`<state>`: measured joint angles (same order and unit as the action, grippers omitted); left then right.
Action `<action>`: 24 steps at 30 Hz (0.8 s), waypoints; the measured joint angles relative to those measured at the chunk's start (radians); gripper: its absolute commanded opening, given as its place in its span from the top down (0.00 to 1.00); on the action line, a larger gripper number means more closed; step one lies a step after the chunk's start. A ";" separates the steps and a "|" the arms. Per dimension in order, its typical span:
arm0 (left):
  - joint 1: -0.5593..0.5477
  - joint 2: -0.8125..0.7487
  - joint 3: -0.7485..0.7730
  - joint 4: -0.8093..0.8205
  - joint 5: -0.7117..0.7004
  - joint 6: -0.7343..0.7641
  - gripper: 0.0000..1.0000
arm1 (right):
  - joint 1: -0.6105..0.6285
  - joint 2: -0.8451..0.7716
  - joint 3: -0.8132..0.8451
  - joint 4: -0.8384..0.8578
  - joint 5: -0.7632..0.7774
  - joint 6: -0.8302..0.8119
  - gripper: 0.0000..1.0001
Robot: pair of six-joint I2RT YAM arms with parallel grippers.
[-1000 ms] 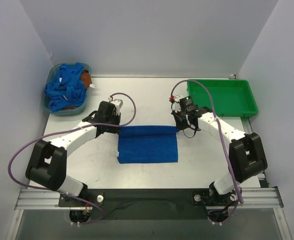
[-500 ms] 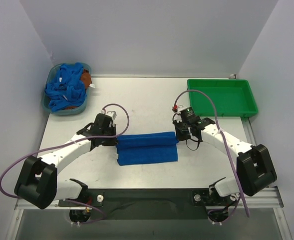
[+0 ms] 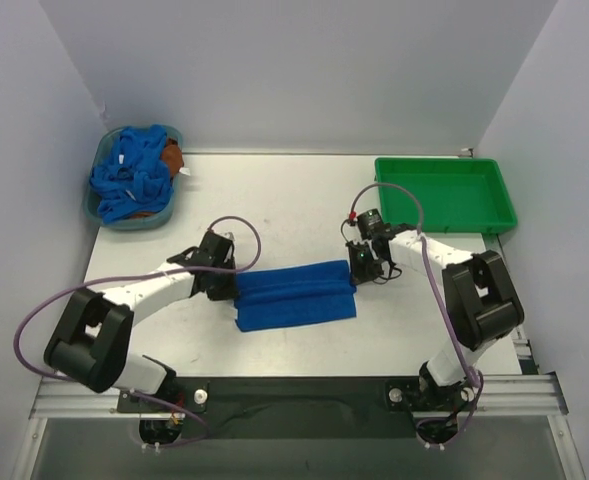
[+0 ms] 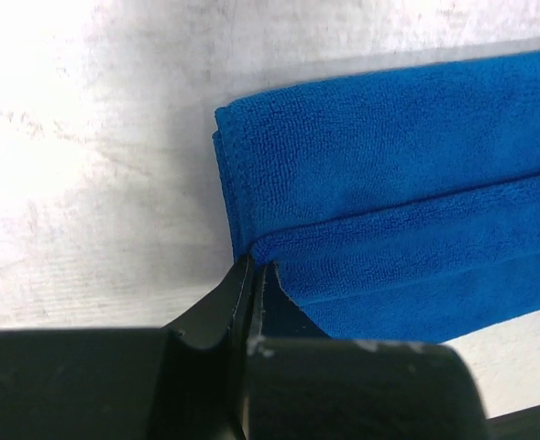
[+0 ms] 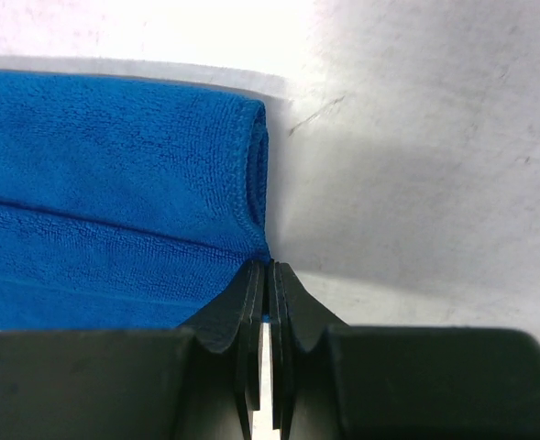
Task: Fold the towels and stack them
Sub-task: Fold the towel
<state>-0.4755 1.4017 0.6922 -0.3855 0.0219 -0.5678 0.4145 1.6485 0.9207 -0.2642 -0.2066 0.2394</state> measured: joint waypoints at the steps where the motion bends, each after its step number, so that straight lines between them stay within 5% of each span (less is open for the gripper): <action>1: 0.003 0.017 0.015 -0.003 -0.001 0.000 1.00 | -0.010 0.012 0.012 -0.004 -0.008 0.003 1.00; 12: 0.057 0.303 0.333 -0.024 -0.019 0.098 1.00 | -0.095 0.145 0.187 -0.016 -0.005 0.006 1.00; 24: 0.056 0.194 0.350 -0.046 -0.044 0.180 1.00 | -0.099 0.060 0.203 -0.024 0.009 -0.001 1.00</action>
<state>-0.4191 1.5955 1.0420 -0.4313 -0.0223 -0.3882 0.3157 1.7081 1.1236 -0.2886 -0.1978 0.2382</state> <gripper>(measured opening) 0.034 0.041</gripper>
